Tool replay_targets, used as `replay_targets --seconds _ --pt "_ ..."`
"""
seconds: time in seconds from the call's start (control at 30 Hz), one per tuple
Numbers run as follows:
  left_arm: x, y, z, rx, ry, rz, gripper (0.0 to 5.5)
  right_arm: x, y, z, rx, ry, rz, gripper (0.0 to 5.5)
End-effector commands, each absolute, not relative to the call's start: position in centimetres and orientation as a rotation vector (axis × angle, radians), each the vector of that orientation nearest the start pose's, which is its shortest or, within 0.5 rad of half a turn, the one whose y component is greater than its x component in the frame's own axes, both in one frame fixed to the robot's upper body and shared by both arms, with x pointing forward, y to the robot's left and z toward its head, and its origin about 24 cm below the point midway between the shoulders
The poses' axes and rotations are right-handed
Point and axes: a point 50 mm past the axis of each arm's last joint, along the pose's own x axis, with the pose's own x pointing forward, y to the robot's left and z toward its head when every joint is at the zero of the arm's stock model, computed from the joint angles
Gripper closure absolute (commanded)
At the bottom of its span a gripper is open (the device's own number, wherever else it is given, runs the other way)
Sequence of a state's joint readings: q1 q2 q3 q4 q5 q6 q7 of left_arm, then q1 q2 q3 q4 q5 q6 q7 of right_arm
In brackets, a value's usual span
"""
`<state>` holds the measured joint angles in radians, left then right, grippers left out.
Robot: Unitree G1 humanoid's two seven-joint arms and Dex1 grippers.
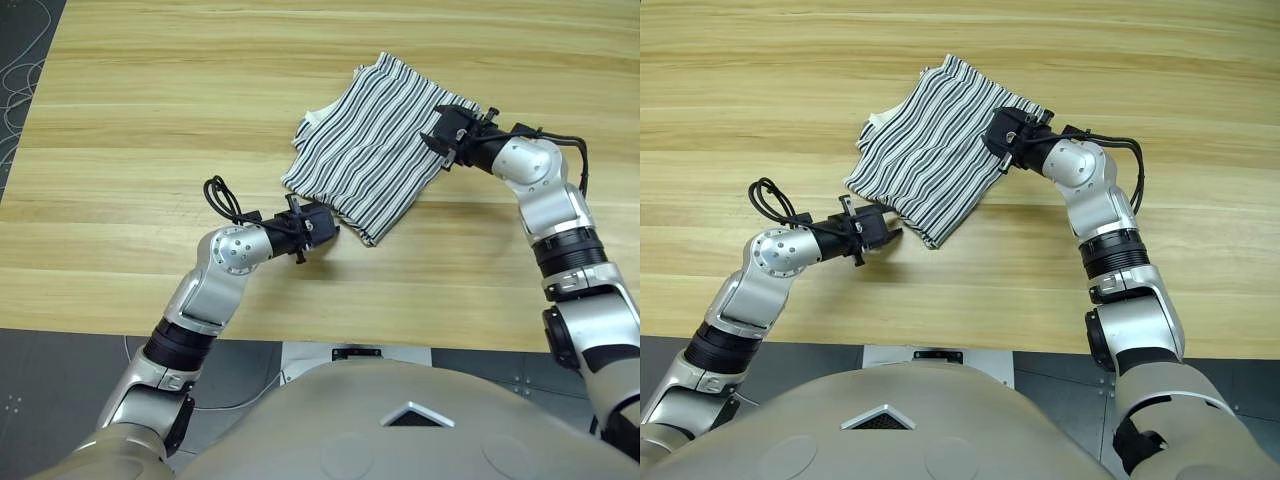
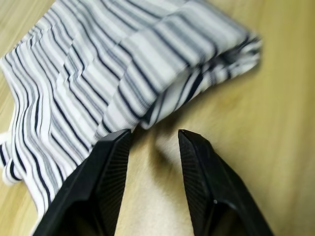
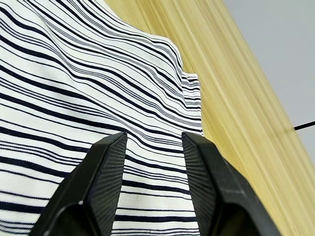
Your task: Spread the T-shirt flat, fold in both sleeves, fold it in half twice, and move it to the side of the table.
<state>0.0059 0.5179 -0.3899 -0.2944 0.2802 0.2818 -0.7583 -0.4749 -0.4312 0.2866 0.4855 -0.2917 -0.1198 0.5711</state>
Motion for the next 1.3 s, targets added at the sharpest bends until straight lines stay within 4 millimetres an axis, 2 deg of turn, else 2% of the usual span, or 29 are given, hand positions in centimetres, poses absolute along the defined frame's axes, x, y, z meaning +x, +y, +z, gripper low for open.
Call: replay_targets --seconds 0.03,0.1,0.17,0.27,0.43,0.5,0.6,0.7,0.8,0.93,1.1,1.17,1.3 --pt "24.5 12.7 10.3 0.709 0.134 -0.938 3.71 32.2 -15.9 7.4 -0.817 0.087 0.744 3.45" --pt "27.1 13.4 12.4 0.693 0.079 -0.843 3.71 31.8 -15.5 7.3 -0.790 0.075 0.744 3.45" --pt "29.7 13.9 11.7 0.706 0.099 -0.800 3.71 31.6 -14.9 6.6 -0.753 0.082 0.747 3.45" --pt "32.7 14.0 7.6 0.713 0.219 -0.760 3.71 31.8 -13.8 5.9 -0.719 0.088 0.755 3.45" --pt "33.6 13.6 2.0 0.715 0.372 -0.761 3.71 31.7 -12.1 4.5 -0.689 0.103 0.792 3.45" --pt "33.2 14.1 0.1 0.767 0.433 -0.767 3.71 31.4 -11.6 3.7 -0.684 0.124 0.811 3.45" --pt "32.3 15.8 -1.7 0.832 0.504 -0.774 3.71 30.8 -11.0 2.6 -0.732 0.166 0.872 3.45" --pt "31.2 17.3 -2.5 0.837 0.519 -0.802 3.71 30.0 -10.8 1.3 -0.772 0.217 0.920 3.45" --pt "29.1 18.1 -2.6 0.807 0.495 -0.862 3.71 29.5 -10.9 0.3 -0.780 0.256 0.943 3.45" --pt "26.0 18.0 -1.5 0.789 0.462 -0.919 3.71 29.3 -11.3 0.6 -0.775 0.253 0.942 3.45" --pt "22.6 15.9 1.3 0.764 0.417 -0.977 3.71 29.9 -12.6 3.3 -0.773 0.214 0.912 3.45" --pt "21.8 15.3 2.0 0.762 0.418 -0.995 3.71 28.8 -13.0 3.4 -0.774 0.234 0.938 3.45" --pt "21.4 15.0 2.6 0.770 0.434 -1.006 3.71 24.9 -13.8 2.8 -0.746 0.308 1.010 3.45"
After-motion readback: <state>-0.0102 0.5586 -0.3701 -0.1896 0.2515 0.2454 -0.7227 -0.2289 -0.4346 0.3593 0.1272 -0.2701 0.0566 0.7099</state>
